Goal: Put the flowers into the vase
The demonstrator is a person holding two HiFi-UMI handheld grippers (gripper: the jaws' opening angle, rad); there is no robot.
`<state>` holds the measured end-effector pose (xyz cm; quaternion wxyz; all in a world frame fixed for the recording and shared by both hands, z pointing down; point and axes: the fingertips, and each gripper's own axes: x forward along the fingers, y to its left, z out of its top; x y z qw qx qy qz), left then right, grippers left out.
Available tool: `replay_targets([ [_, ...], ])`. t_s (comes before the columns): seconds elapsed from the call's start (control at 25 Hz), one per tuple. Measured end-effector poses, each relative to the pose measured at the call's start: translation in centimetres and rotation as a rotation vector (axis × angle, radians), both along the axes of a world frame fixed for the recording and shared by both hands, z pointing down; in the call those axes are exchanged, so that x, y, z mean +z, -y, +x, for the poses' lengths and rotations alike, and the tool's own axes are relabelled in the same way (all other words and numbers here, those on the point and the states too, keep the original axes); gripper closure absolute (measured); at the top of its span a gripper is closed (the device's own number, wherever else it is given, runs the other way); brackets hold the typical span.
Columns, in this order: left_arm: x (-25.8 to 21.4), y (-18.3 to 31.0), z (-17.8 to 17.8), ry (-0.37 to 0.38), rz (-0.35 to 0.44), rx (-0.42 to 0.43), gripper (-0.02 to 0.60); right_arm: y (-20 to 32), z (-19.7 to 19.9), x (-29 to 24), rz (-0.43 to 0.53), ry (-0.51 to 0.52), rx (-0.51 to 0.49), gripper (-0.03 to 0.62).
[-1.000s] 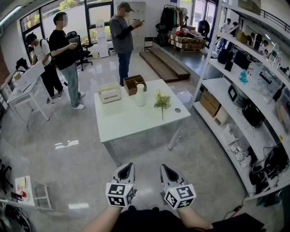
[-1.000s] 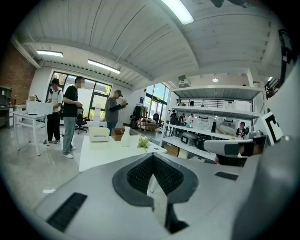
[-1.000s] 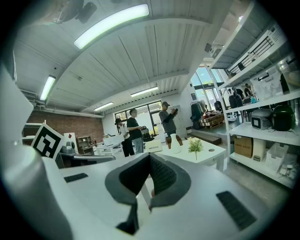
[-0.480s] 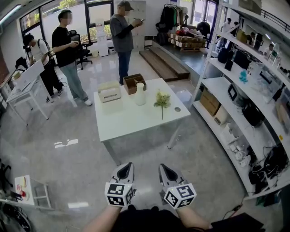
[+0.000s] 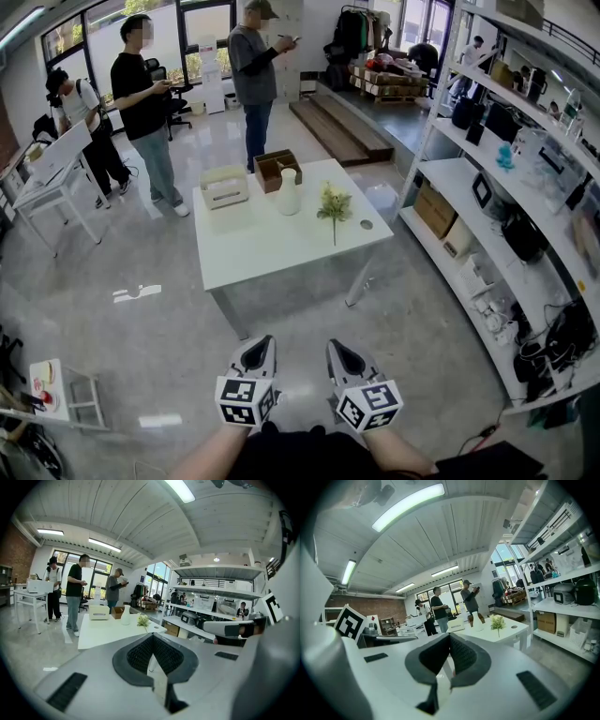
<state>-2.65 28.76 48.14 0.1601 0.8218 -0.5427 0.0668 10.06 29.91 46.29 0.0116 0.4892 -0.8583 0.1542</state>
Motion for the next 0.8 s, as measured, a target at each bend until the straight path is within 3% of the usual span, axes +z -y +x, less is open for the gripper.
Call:
replay_targets([
  [0.8, 0.8, 1.7, 5.3, 0.022, -0.009, -0.036, 0.580, 2.6, 5.0, 1.0, 0.002, 0.016, -0.050, 0.591],
])
